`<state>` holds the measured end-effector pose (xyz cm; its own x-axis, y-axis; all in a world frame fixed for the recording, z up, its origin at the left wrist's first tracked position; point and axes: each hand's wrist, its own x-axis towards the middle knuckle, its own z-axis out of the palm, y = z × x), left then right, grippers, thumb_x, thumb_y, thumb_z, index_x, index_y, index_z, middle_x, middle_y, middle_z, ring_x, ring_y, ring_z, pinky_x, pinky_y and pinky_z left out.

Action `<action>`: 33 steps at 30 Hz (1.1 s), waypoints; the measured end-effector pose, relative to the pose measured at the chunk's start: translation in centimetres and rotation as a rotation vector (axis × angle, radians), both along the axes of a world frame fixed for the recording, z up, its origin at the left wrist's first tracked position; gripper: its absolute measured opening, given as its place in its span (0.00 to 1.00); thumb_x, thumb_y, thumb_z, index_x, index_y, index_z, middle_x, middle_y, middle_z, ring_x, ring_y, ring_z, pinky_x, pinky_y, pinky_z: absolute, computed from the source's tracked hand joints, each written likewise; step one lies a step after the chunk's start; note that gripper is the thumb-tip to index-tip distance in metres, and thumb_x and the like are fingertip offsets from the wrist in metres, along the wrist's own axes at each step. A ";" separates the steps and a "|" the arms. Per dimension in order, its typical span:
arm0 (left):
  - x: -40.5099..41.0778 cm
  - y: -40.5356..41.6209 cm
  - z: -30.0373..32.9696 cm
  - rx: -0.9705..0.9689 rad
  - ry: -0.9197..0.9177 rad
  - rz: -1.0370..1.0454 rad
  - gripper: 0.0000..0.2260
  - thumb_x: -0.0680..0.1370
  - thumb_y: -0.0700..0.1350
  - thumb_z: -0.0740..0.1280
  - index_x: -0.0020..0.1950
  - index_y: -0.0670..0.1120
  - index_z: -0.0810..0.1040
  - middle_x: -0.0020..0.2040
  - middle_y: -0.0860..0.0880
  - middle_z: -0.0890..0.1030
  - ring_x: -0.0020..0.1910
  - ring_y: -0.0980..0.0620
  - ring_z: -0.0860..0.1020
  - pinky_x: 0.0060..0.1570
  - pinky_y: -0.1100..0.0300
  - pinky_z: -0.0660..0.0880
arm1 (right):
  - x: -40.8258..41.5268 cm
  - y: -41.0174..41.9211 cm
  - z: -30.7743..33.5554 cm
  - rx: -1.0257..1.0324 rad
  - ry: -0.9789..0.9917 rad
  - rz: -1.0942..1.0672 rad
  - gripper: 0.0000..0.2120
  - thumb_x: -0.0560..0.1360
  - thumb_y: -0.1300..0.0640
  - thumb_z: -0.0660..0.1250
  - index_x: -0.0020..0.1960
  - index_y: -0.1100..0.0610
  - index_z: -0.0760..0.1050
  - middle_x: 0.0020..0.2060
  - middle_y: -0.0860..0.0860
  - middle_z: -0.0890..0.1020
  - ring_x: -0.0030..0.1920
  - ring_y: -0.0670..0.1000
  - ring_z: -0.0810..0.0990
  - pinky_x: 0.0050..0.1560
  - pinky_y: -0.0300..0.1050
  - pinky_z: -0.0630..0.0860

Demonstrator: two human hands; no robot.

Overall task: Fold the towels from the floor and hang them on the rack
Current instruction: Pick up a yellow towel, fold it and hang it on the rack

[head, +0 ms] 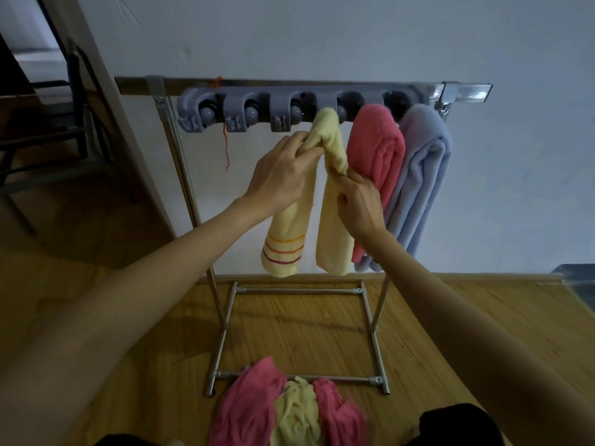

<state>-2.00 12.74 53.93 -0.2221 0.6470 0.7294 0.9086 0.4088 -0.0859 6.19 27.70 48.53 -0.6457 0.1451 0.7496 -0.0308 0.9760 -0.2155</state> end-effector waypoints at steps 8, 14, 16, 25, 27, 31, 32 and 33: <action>1.2 -0.6 -8.0 0.286 -0.454 -0.110 0.26 0.71 0.48 0.73 0.62 0.40 0.65 0.57 0.45 0.73 0.45 0.54 0.77 0.38 0.59 0.79 | 1.6 -0.6 -3.3 -0.321 0.073 0.088 0.26 0.80 0.62 0.58 0.76 0.55 0.57 0.66 0.56 0.69 0.57 0.43 0.71 0.51 0.37 0.71; 1.2 -0.2 -14.2 0.080 -0.850 0.106 0.34 0.65 0.58 0.76 0.63 0.45 0.66 0.59 0.49 0.74 0.53 0.51 0.75 0.48 0.54 0.76 | 1.0 -1.5 -5.4 -0.619 0.102 0.028 0.21 0.76 0.58 0.66 0.67 0.58 0.65 0.57 0.50 0.78 0.54 0.45 0.77 0.56 0.44 0.75; 1.1 0.2 -15.2 0.057 -0.889 0.172 0.33 0.66 0.58 0.76 0.63 0.45 0.68 0.58 0.48 0.75 0.53 0.49 0.76 0.45 0.57 0.73 | 0.6 -1.4 -6.2 -0.554 0.093 -0.019 0.15 0.75 0.57 0.67 0.59 0.60 0.71 0.50 0.52 0.80 0.47 0.47 0.77 0.49 0.44 0.75; -1.4 -0.8 -17.6 0.254 -0.651 0.356 0.12 0.72 0.38 0.71 0.52 0.37 0.74 0.48 0.40 0.76 0.44 0.42 0.77 0.39 0.56 0.74 | -0.5 -1.6 -9.9 -0.460 -0.118 -0.127 0.15 0.76 0.60 0.65 0.58 0.68 0.72 0.35 0.61 0.79 0.35 0.61 0.77 0.36 0.55 0.74; -1.7 -0.7 -18.4 0.189 -0.629 0.297 0.16 0.71 0.34 0.70 0.58 0.35 0.73 0.51 0.39 0.76 0.49 0.41 0.76 0.46 0.53 0.77 | -0.4 -1.9 -10.6 -0.456 -0.153 -0.118 0.22 0.77 0.60 0.64 0.67 0.69 0.66 0.37 0.64 0.81 0.35 0.63 0.79 0.33 0.52 0.73; -0.9 0.1 -20.2 0.001 -0.581 0.115 0.11 0.74 0.32 0.65 0.56 0.36 0.76 0.49 0.38 0.78 0.48 0.41 0.75 0.46 0.50 0.75 | -0.2 -2.2 -11.9 -0.500 -0.188 -0.071 0.22 0.78 0.61 0.62 0.69 0.70 0.64 0.39 0.62 0.82 0.36 0.60 0.80 0.32 0.47 0.70; -0.7 0.2 -20.6 -0.028 -0.581 0.080 0.08 0.74 0.32 0.65 0.53 0.36 0.77 0.47 0.39 0.79 0.48 0.41 0.75 0.45 0.51 0.74 | -0.1 -2.3 -12.2 -0.506 -0.194 -0.059 0.21 0.79 0.61 0.62 0.68 0.69 0.64 0.40 0.61 0.82 0.37 0.59 0.80 0.33 0.44 0.70; -0.5 0.3 -21.1 -0.047 -0.585 0.059 0.06 0.75 0.33 0.65 0.50 0.37 0.77 0.46 0.39 0.79 0.47 0.41 0.75 0.44 0.51 0.74 | 0.0 -2.5 -12.4 -0.510 -0.202 -0.047 0.21 0.79 0.61 0.61 0.68 0.69 0.65 0.41 0.60 0.82 0.38 0.58 0.81 0.34 0.42 0.70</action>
<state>-2.47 13.04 32.82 -0.6151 0.6502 0.4459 0.7866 0.4676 0.4032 6.20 25.23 36.11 -0.7534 0.4898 0.4387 0.1013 0.7457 -0.6585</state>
